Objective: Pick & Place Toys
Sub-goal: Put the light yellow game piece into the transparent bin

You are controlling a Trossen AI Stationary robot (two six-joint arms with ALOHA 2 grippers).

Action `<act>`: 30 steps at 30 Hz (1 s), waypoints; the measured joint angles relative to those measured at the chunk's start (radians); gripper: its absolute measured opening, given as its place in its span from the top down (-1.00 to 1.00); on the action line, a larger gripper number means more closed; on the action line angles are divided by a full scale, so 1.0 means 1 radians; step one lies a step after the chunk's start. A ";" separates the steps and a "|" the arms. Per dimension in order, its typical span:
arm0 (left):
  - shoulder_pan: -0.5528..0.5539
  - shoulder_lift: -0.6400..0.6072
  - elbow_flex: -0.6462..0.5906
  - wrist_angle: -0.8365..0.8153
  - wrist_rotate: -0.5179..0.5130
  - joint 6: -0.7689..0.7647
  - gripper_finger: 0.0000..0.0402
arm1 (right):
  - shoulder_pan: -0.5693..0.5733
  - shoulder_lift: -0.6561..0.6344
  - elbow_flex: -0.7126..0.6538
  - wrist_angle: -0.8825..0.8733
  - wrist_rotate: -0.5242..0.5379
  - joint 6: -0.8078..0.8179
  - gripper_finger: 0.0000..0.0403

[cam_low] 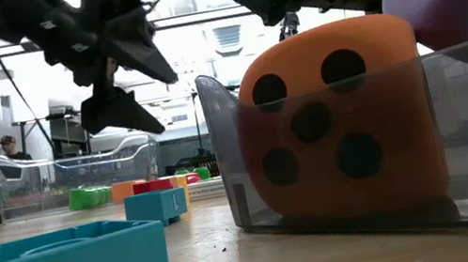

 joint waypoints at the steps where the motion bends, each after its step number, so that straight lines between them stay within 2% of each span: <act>1: -0.001 0.023 0.026 -0.036 0.000 -0.017 -0.85 | 0.000 -0.005 0.000 0.001 0.001 0.000 -0.68; 9: -0.007 0.222 0.212 -0.232 0.035 -0.092 -0.85 | 0.000 -0.045 -0.002 -0.044 0.007 0.004 -0.68; 14: -0.012 0.289 0.289 -0.345 0.043 -0.115 -0.84 | 0.000 -0.048 -0.004 -0.054 0.007 0.008 -0.68; 24: -0.017 0.297 0.258 -0.337 0.023 -0.197 -0.64 | 0.000 -0.050 -0.004 -0.067 0.007 0.008 -0.68; 30: -0.017 0.297 0.229 -0.245 -0.001 -0.200 -0.52 | 0.000 -0.050 -0.004 -0.067 0.007 0.007 -0.68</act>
